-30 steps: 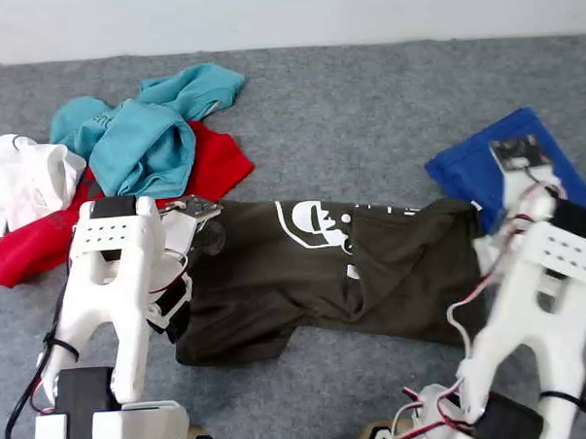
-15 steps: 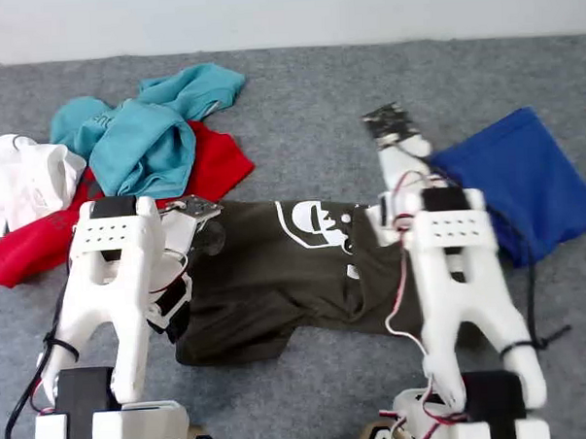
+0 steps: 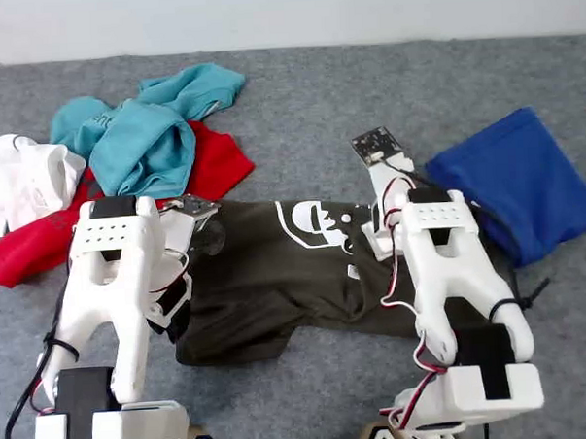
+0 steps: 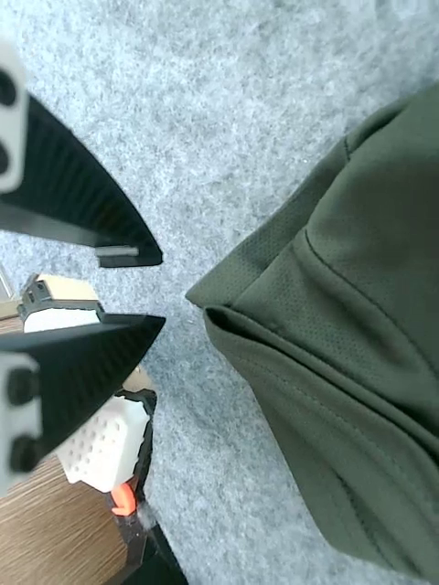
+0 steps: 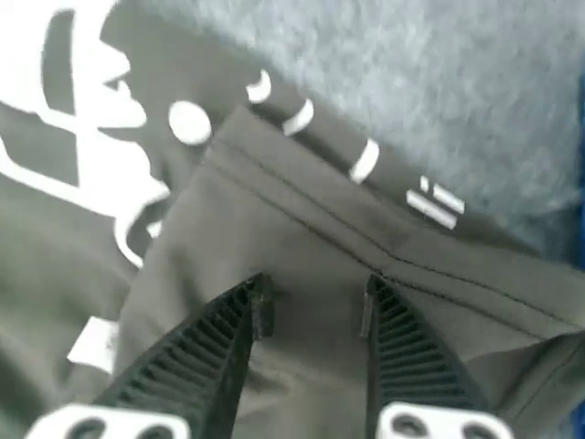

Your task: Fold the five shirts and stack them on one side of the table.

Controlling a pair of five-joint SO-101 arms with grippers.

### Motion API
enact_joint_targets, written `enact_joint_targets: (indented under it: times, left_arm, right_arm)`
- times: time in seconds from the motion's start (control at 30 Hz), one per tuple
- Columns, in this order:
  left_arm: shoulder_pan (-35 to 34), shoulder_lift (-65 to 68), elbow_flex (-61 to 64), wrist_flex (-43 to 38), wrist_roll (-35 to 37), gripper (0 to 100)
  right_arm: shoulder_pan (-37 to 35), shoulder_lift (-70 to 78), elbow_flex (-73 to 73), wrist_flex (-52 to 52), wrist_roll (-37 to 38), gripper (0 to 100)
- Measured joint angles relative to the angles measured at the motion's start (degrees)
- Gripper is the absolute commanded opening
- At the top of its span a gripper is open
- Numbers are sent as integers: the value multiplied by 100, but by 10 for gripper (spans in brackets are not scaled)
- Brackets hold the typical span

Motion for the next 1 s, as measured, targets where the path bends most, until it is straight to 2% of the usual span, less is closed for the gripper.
enact_joint_targets:
  times: [0.27, 0.67, 0.77, 1.0]
  left_arm:
    - [0, 0, 0, 0, 18, 92]
    - [0, 0, 0, 0, 18, 92]
    - [0, 0, 0, 0, 18, 92]
    - [0, 0, 0, 0, 35, 92]
  right_arm:
    - [765, 18, 185, 466, 281, 119]
    - [1125, -44, 185, 1037, 466, 121]
    - [985, -519, 193, 1073, 466, 121]
    - [-26, -2048, 440, 1231, 475, 121]
